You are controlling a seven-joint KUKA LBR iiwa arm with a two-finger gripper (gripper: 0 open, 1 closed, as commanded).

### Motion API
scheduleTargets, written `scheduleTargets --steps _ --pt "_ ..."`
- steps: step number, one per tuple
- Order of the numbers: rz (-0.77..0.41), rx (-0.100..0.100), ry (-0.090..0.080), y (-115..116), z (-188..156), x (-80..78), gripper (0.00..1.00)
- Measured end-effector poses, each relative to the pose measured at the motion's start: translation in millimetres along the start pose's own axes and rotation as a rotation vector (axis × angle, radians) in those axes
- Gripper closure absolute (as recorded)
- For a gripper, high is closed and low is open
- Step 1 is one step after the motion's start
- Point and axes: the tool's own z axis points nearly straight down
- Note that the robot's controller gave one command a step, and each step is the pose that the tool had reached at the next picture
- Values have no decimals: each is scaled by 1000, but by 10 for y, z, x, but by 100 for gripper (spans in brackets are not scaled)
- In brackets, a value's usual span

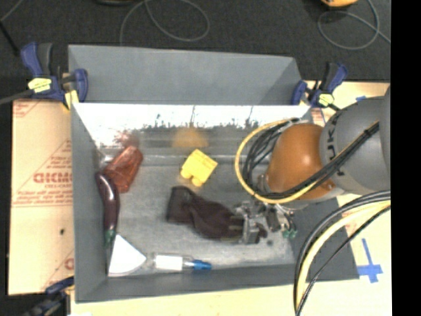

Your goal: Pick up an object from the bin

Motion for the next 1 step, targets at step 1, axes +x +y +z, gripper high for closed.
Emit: scheduleTargets --steps 1 --pt "-2 0 0 0 0 0 100"
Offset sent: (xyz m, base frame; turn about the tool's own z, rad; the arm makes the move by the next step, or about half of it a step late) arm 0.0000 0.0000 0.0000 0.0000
